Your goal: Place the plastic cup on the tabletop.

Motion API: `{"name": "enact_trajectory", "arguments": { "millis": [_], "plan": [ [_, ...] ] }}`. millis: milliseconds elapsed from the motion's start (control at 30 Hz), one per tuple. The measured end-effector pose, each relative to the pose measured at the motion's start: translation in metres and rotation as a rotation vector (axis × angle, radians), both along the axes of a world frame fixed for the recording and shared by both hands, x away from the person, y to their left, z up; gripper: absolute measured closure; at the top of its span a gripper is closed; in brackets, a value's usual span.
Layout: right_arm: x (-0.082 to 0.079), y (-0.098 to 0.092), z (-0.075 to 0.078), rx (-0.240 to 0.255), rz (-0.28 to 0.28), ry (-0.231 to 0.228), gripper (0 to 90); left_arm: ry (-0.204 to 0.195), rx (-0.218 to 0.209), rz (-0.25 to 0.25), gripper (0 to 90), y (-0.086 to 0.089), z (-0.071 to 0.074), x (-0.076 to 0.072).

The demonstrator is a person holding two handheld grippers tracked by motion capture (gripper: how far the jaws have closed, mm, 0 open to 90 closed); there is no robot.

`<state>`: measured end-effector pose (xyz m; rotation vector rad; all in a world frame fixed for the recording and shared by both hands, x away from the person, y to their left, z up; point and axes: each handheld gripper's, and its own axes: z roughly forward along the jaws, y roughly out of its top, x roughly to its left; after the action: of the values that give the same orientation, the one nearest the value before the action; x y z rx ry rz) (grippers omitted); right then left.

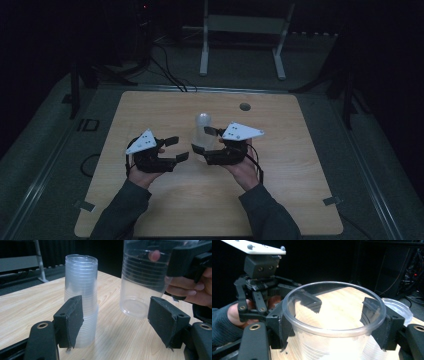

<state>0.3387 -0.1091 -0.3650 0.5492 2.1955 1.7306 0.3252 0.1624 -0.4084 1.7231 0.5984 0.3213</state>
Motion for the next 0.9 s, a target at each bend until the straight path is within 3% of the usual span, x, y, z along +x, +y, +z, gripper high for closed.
{"name": "enact_trajectory", "arguments": {
  "millis": [900],
  "plan": [
    [0.003,-0.012,-0.018,-0.032,-0.042,0.014,27.4,-0.002,0.004,0.022,29.5,0.002,0.001,0.000]
  ]
}}
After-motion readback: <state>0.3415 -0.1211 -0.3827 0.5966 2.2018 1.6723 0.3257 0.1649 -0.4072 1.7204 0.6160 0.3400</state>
